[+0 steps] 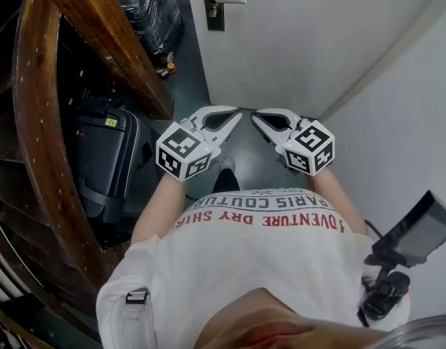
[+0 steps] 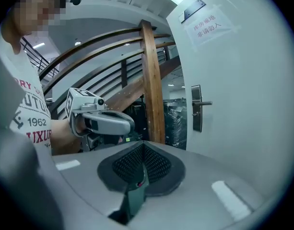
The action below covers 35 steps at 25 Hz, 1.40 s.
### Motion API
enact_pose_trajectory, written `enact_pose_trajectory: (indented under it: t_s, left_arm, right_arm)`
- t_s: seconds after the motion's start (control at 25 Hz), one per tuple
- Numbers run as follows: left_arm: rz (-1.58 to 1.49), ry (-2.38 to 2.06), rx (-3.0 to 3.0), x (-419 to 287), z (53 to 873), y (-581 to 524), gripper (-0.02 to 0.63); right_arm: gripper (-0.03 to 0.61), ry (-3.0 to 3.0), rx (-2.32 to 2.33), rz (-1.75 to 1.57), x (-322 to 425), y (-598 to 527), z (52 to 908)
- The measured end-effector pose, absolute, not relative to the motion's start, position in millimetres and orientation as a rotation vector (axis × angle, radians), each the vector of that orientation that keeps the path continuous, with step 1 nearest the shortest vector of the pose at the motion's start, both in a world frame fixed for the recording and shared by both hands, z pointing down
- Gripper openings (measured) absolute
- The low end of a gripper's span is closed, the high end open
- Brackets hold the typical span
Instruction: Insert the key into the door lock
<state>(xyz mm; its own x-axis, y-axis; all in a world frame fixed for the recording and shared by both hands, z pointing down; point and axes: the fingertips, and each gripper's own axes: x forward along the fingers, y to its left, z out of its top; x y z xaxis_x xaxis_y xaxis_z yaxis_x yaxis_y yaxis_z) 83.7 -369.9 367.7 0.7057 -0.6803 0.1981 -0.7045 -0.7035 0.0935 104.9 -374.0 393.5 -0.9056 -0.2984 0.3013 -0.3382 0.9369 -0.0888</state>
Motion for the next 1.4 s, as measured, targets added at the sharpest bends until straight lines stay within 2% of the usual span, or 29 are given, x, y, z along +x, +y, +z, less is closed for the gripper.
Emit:
enact_pose_trajectory:
  t_s: [0.2, 0.52, 1.4]
  left_arm:
    - [0.290, -1.155, 2.731, 132, 363, -265, 0.002]
    - [0.292, -1.181, 2.686, 156, 341, -175, 0.002]
    - [0.244, -1.076, 2.725, 130, 337, 29, 0.002]
  right_arm:
    - [0.002, -2.814, 0.433, 0.223, 148, -275, 389]
    - [0.002, -2.836, 0.448, 0.224, 183, -191, 359]
    - [0.002, -2.791, 0.573, 0.114, 141, 25, 351]
